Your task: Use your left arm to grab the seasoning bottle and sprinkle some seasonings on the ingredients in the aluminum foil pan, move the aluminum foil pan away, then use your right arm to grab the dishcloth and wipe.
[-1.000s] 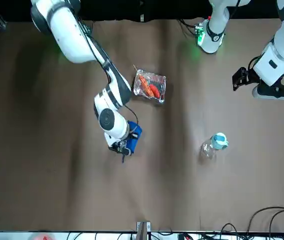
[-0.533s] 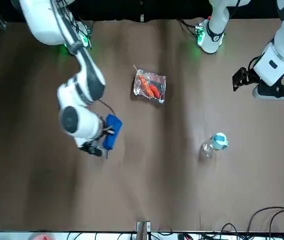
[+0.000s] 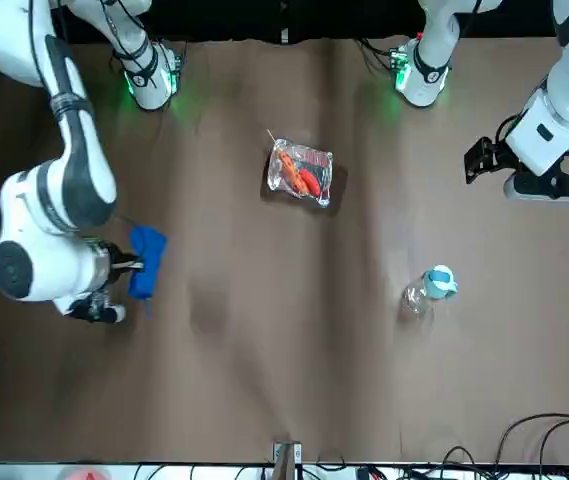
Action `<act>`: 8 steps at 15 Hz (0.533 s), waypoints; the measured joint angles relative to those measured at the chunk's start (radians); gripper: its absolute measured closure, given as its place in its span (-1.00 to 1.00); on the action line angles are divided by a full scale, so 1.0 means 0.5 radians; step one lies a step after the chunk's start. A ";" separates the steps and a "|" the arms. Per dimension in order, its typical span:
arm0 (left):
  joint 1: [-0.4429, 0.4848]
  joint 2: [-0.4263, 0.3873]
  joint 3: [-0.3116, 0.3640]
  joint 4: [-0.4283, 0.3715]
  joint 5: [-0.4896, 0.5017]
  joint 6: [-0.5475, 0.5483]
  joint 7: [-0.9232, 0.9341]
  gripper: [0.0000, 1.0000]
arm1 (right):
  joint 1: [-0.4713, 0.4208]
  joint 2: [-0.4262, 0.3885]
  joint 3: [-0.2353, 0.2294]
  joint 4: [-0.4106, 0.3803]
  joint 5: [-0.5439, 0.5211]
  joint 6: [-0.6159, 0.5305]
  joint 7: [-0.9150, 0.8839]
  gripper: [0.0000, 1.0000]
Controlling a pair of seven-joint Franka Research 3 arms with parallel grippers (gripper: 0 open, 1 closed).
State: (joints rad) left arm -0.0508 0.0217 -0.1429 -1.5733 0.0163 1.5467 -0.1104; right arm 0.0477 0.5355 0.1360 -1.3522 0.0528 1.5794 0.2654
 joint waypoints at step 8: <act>0.000 0.014 0.000 0.000 0.000 0.000 0.003 -1.00 | -0.405 0.249 -0.008 -0.116 -0.319 0.602 -0.534 0.89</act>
State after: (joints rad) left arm -0.0505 0.0289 -0.1429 -1.5735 0.0162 1.5468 -0.1087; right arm -0.1547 0.6601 0.1320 -1.4103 -0.1067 1.8803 -0.0016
